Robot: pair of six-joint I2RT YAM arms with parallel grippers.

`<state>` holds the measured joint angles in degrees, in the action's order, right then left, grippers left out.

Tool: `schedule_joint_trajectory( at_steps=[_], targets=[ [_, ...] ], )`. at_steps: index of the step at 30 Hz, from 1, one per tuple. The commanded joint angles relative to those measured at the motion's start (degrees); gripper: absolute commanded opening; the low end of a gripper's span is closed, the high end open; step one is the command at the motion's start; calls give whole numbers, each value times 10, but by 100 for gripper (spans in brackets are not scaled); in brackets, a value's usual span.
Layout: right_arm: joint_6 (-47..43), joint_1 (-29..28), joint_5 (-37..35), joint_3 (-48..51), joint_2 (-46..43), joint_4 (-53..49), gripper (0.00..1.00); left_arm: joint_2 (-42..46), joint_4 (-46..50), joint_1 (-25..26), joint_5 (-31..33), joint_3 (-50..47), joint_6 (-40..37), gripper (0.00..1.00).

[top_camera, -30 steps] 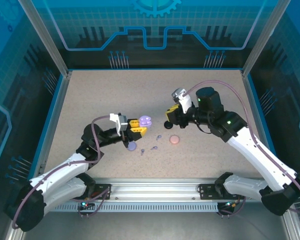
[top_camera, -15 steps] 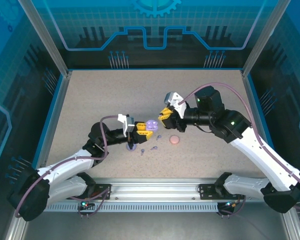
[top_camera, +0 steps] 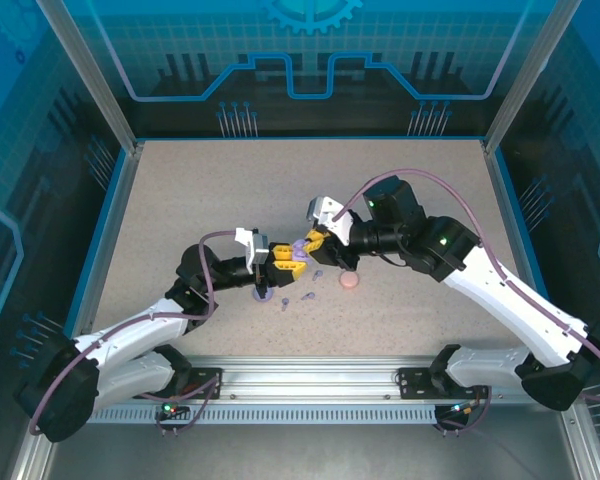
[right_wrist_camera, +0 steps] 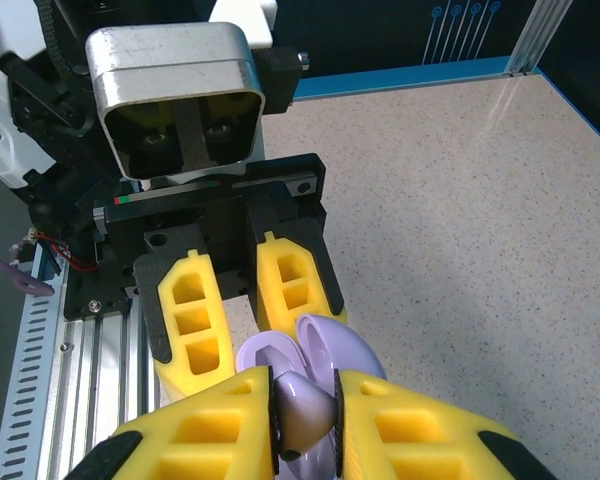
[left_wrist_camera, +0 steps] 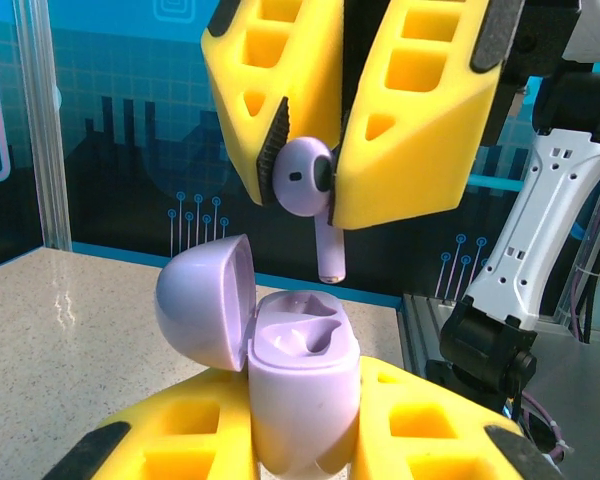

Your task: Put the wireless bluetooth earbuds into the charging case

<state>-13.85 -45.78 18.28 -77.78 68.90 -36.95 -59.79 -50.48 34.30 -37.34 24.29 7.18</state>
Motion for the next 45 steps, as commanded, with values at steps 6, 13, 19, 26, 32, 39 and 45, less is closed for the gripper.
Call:
schedule_joint_trajectory(
  at_steps=[6,13,19,26,32,39,45],
  targets=[
    [-15,-20,-23,-25,14,-6,21,0,-27,4,-12,18,-2,9],
    [-26,-32,-48,-28,25,-8,21,0,-24,5,-10,18,-2,9],
    [-27,-36,-44,-26,30,-10,21,1,-24,6,-8,18,-2,9],
    [-29,-37,-30,-22,28,-18,21,2,-23,5,-4,16,-3,9],
    [-31,-37,-15,-22,29,-23,21,1,-21,5,0,15,-4,10],
    [-32,-39,-20,-18,28,-26,23,2,-21,6,3,15,-3,10],
    [-21,-39,-32,-32,35,-30,30,2,-21,6,2,15,-2,10]
  ],
)
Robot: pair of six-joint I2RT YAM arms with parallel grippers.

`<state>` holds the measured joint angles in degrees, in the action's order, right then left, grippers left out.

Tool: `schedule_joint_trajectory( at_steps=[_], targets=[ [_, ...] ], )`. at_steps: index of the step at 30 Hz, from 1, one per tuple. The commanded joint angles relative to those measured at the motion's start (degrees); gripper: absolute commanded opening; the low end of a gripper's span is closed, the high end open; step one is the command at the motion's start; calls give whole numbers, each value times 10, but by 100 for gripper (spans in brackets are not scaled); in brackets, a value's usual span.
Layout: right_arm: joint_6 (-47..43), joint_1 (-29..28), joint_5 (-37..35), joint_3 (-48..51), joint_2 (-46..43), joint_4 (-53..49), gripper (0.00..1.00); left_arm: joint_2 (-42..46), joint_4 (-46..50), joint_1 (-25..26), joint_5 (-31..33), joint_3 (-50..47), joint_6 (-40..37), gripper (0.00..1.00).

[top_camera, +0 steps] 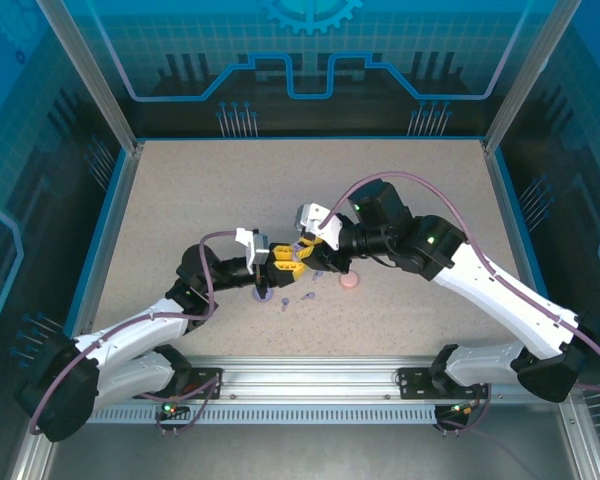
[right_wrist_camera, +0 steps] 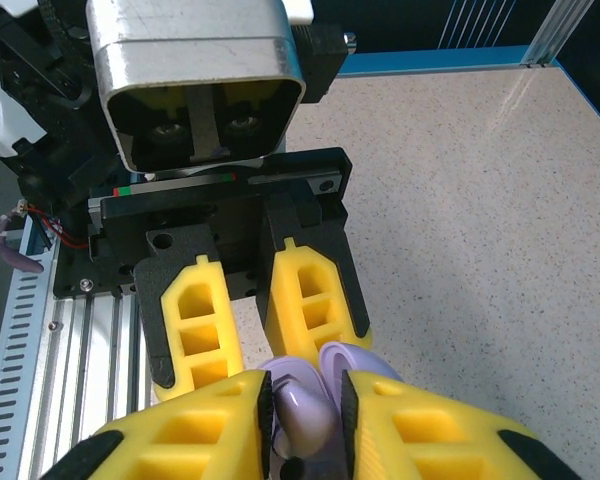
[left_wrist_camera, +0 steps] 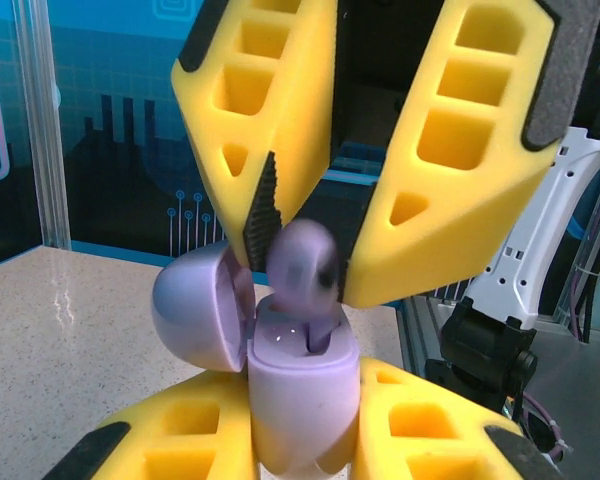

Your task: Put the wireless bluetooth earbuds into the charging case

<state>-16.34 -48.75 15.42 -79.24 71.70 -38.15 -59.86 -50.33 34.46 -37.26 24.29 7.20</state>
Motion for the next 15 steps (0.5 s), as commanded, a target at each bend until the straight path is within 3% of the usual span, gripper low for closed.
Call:
schedule_joint_trajectory(
  at_steps=[1,8,15],
  targets=[
    [5,-9,-5,-21,7,-18,33,3,-21,4,1,15,-2,10],
    [35,-1,-15,-36,-16,-5,49,4,-22,4,5,12,-3,10],
    [146,41,-110,-7,-60,7,83,25,-21,4,34,-4,-15,9]
  ],
)
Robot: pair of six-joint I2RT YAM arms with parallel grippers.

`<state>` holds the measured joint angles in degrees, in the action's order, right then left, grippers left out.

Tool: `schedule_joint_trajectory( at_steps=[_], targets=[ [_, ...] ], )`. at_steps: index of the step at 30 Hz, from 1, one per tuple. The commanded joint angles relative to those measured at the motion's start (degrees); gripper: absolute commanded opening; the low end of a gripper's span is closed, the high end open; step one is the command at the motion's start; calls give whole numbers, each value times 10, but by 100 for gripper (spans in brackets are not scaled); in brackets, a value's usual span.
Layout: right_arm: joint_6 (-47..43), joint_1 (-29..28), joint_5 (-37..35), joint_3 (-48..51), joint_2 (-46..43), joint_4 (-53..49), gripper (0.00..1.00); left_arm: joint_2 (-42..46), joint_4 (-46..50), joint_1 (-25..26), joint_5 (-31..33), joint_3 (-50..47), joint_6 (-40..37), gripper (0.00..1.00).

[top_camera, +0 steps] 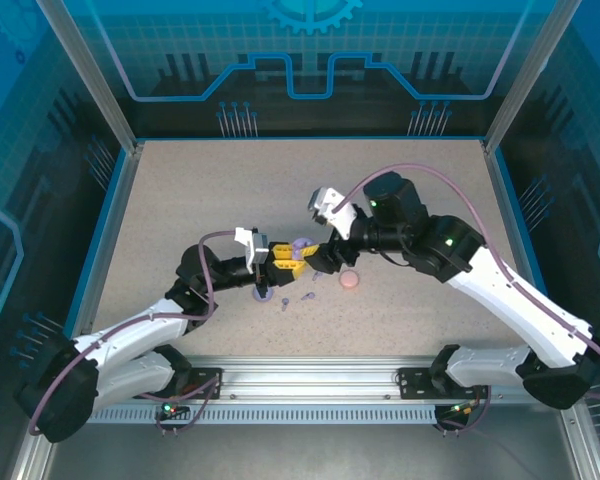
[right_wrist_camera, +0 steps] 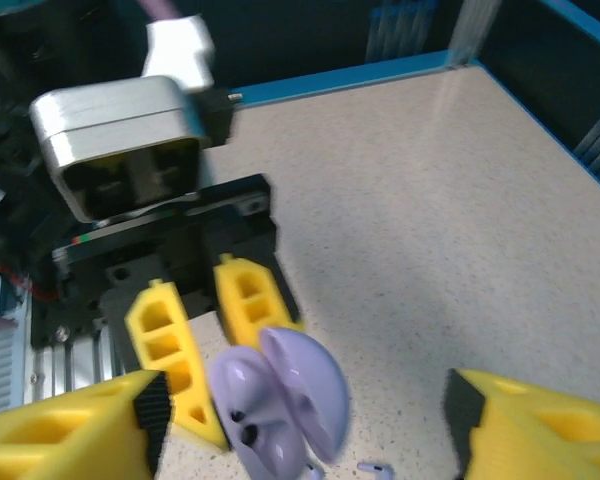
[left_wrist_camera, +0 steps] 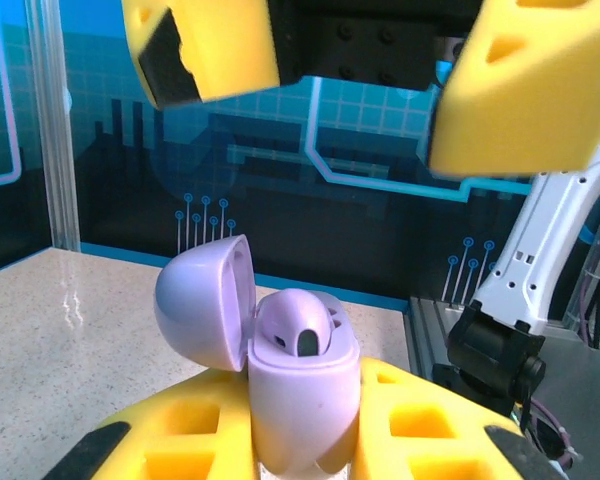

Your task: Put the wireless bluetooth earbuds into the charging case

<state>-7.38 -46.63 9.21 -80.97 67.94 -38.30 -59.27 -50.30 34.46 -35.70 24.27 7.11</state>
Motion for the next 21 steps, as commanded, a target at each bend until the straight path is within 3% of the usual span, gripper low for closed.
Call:
schedule_joint_trajectory(
  at_steps=[1,3,9,14,21],
  targets=[
    [72,31,-48,19,-25,8,89,26,-18,4,29,-9,-20,9],
    [100,51,-53,38,-30,11,100,41,-16,4,51,-20,-30,9],
    [234,118,-33,117,2,37,100,105,16,4,113,-57,-64,7],
    [300,111,-68,138,85,8,100,165,87,4,128,-61,-85,7],
    [357,61,-89,116,243,-3,74,197,111,4,135,-61,-96,8]
  ],
)
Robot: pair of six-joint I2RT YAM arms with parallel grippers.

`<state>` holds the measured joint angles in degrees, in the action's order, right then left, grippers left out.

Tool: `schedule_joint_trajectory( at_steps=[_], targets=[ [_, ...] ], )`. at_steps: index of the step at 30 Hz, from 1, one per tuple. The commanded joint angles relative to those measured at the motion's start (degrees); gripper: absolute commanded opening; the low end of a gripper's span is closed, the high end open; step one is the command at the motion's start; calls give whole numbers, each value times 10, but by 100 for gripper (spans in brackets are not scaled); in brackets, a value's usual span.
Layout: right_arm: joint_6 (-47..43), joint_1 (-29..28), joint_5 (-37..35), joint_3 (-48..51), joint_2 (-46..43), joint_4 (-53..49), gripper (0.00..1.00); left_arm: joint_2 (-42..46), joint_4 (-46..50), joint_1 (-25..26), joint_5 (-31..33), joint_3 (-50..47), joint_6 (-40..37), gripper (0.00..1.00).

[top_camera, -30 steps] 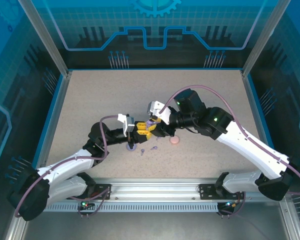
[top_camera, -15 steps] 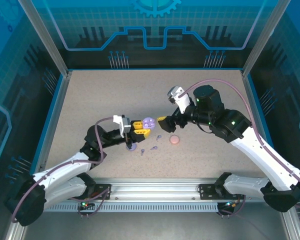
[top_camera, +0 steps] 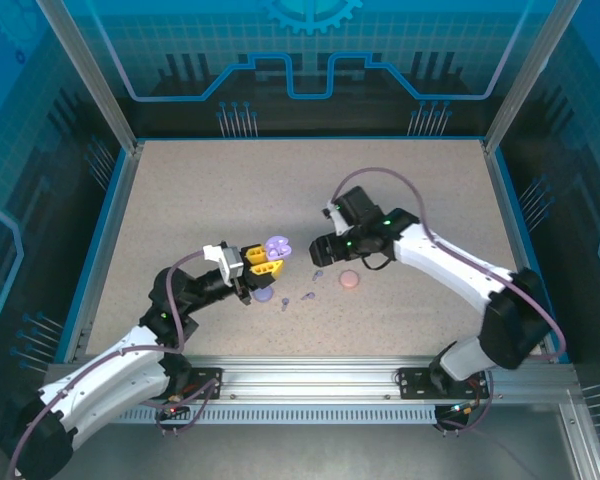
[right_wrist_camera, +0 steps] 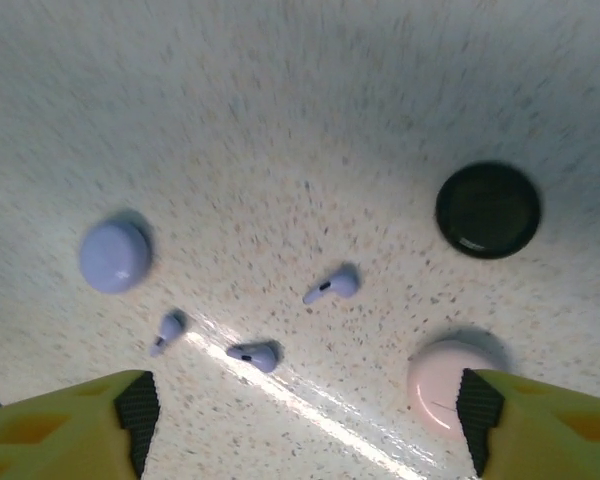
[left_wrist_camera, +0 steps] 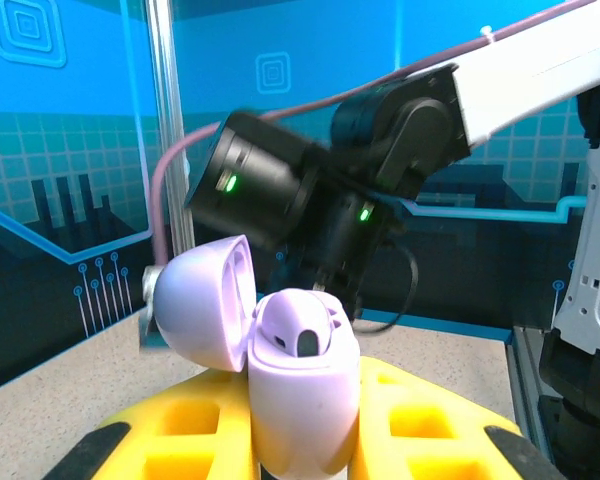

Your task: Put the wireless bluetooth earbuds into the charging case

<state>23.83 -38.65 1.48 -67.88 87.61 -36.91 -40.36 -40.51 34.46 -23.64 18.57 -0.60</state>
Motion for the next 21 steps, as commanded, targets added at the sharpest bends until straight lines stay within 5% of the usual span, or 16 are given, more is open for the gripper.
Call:
schedule_joint_trajectory(
  at_steps=[1,21],
  targets=[
    [53,-25,-11,-18,67,-12,71,9,13,4,13,-3,-18,8],
    [63,-48,-9,-60,227,15,60,8,17,4,12,0,-20,8]
  ],
)
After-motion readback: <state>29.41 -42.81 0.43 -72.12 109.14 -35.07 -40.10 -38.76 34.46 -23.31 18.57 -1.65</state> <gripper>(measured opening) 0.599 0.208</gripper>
